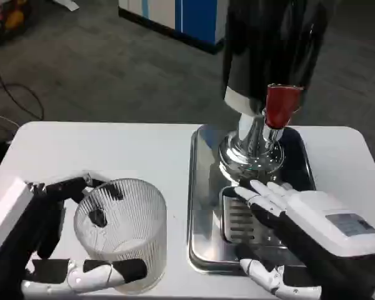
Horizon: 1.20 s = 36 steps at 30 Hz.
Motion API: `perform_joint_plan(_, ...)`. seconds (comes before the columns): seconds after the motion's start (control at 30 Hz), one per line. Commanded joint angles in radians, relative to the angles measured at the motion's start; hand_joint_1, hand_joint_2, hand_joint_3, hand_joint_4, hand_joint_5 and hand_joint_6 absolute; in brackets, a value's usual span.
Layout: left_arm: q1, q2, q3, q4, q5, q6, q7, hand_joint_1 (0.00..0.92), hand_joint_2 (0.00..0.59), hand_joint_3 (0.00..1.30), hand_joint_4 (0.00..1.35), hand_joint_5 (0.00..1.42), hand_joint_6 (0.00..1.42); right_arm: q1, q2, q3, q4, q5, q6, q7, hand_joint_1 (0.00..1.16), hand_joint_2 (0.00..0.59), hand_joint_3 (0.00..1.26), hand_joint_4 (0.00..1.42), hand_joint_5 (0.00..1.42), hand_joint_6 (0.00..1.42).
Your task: Grasp the cup under the faucet to collect the drink, then remove the cup.
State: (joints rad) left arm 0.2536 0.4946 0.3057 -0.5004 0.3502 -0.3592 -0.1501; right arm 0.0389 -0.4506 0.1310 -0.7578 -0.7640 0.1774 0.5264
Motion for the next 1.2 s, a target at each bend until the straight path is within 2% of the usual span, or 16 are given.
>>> perform_joint_plan(0.03,-0.013,-0.005,-0.004,-0.021,-0.019,-0.021,-0.001,0.414,0.116,1.07,1.13,1.33,1.42,-0.003,-0.002,-0.008,-0.009,-0.005,0.002,0.01,0.36,0.526,0.08,0.0,0.0,0.0)
perform_joint_plan(0.7,-0.018,-0.015,-0.009,-0.023,-0.013,-0.015,0.005,0.412,0.115,1.07,1.13,1.33,1.42,0.007,0.0,-0.038,-0.011,0.025,0.008,0.012,0.35,0.521,0.09,0.0,0.0,0.0)
perform_joint_plan(0.9,-0.039,-0.022,-0.022,-0.014,-0.007,-0.012,0.005,0.412,0.114,1.07,1.13,1.33,1.42,0.047,0.014,-0.096,-0.027,0.057,0.006,-0.018,0.38,0.518,0.14,0.02,0.0,0.0)
perform_joint_plan(1.2,-0.101,-0.044,-0.077,0.014,0.032,0.003,0.011,0.412,0.114,1.07,1.13,1.33,1.42,0.114,0.007,-0.204,-0.042,0.101,0.007,-0.032,0.41,0.501,0.18,0.05,0.04,0.0)
